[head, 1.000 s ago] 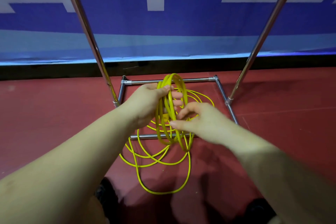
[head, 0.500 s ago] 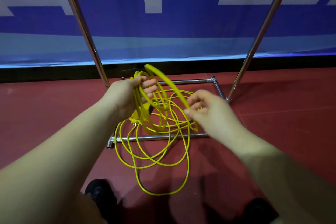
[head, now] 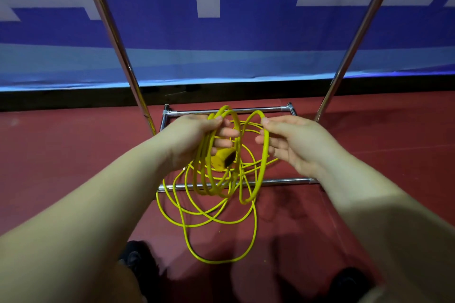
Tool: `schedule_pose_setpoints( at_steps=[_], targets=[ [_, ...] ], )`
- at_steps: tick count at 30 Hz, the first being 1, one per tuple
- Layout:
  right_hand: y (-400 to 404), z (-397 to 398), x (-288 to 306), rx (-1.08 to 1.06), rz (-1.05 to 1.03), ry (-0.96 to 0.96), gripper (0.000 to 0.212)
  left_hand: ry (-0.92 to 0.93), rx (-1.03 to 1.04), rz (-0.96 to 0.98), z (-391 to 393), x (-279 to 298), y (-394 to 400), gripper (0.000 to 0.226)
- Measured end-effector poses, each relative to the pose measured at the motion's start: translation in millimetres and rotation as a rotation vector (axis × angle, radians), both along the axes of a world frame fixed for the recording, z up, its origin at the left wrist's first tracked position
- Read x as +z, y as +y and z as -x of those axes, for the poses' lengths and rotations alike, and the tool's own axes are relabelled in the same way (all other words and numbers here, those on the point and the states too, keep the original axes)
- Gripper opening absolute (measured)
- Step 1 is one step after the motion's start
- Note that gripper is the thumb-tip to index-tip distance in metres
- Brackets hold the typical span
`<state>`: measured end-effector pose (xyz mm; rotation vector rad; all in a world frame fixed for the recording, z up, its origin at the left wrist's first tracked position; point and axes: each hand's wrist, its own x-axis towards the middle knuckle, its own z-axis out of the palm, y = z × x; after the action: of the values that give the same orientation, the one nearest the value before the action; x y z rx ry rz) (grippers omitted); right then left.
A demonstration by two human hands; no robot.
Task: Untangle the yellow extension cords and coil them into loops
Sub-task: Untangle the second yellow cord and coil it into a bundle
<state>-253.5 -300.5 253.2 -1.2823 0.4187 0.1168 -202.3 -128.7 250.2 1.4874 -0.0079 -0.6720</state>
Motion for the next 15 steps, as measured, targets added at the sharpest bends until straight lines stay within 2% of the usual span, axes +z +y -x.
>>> schedule_pose_setpoints(
  at_steps=[4, 6, 10, 12, 15],
  targets=[
    [3, -6, 1, -0.051, -0.216, 0.058, 0.006, 0.003, -0.094, 0.024, 6, -5, -11, 0.023],
    [4, -9, -1, -0.061, -0.248, 0.07, 0.01, 0.003, -0.125, 0.021, 7, -7, -16, 0.023],
    [6, -10, -3, -0.05, -0.23, 0.07, 0.004, -0.004, -0.151, 0.011, 9, -10, -22, 0.024],
    [7, -10, -5, -0.043, -0.099, 0.064, 0.007, -0.001, -0.156, 0.011, 11, -9, -24, 0.023],
    [5, -12, -10, -0.044, 0.32, 0.01, 0.011, 0.009, -0.162, 0.025, 11, -8, -27, 0.022]
  ],
)
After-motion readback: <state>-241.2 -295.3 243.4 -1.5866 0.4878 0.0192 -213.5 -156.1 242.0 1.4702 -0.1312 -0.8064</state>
